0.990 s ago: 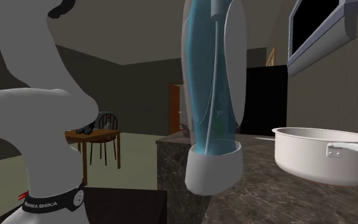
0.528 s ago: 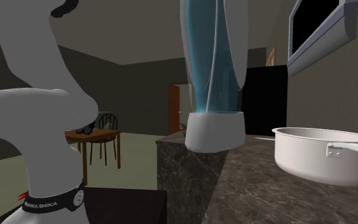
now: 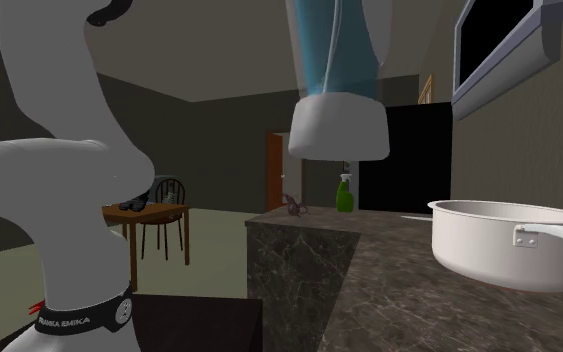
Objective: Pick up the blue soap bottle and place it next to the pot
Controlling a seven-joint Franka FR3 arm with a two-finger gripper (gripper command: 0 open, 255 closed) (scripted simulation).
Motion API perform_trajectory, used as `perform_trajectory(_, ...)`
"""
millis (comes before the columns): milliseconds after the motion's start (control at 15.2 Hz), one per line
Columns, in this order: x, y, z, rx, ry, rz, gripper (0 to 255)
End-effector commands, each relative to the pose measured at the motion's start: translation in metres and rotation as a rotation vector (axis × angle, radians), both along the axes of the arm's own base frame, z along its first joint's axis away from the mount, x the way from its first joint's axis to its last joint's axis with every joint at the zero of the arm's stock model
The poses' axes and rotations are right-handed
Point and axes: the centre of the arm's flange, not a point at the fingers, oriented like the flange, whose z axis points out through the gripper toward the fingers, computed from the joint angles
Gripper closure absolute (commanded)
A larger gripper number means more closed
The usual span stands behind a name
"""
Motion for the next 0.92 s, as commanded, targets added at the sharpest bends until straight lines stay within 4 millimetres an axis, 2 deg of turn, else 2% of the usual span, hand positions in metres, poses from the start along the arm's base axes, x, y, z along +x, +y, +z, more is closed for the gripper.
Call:
perform_trajectory(0, 0.000, 0.001, 0.007, 0.000, 0.000, 0.000, 255)
perform_trajectory(858, 0.043, 0.167, 0.008, 0.000, 0.000, 0.000, 255)
